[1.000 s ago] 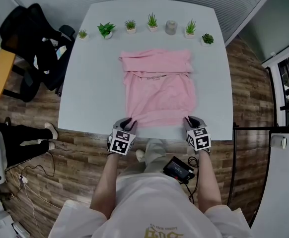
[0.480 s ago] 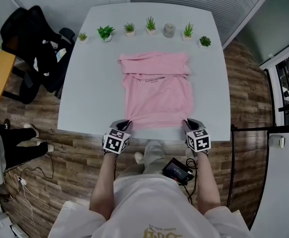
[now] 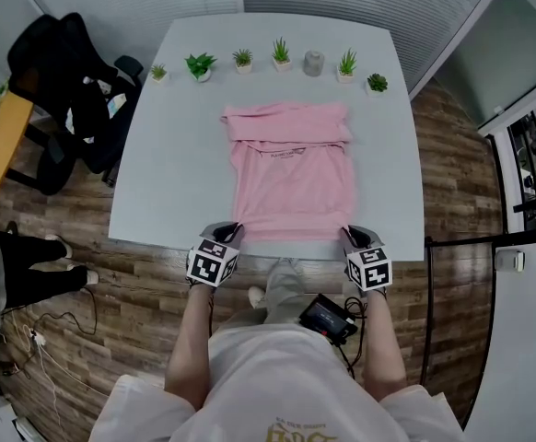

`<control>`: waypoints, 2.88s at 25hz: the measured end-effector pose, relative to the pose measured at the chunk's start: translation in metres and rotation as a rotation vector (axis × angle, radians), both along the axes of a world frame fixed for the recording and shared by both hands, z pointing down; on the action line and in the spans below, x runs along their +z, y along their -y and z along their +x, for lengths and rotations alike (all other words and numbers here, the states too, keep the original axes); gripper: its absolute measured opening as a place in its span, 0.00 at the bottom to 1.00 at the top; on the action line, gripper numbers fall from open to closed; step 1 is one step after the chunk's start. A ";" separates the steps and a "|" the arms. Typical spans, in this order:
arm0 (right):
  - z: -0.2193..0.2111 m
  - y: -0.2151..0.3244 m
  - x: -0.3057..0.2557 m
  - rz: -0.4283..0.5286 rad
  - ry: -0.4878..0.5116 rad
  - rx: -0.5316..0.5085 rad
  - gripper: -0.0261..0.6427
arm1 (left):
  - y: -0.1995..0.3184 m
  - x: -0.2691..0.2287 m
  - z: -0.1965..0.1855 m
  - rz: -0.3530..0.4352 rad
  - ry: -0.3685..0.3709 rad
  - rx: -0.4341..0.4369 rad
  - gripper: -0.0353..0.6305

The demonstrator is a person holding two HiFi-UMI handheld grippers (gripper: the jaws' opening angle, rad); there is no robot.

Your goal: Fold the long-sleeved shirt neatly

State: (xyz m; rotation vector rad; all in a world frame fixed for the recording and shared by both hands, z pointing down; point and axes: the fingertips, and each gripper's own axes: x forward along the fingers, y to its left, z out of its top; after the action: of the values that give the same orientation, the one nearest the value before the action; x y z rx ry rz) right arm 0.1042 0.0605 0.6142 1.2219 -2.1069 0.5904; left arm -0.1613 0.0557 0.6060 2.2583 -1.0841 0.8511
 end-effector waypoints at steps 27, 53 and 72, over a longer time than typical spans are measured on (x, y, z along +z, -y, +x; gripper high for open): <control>0.006 -0.061 -0.079 0.122 0.052 0.023 0.11 | -0.047 -0.073 0.001 0.062 -0.122 0.012 0.09; 0.004 0.006 -0.126 0.199 0.089 0.011 0.11 | 0.012 -0.102 -0.003 0.109 -0.180 -0.045 0.09; 0.002 0.106 -0.127 0.178 0.168 0.053 0.11 | 0.107 -0.102 -0.008 0.093 -0.199 -0.080 0.09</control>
State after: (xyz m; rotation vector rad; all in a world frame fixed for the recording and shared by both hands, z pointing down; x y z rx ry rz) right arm 0.1061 -0.0456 0.4872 1.3720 -2.3147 0.5549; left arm -0.1697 -0.0515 0.5045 2.3010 -1.1323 0.5412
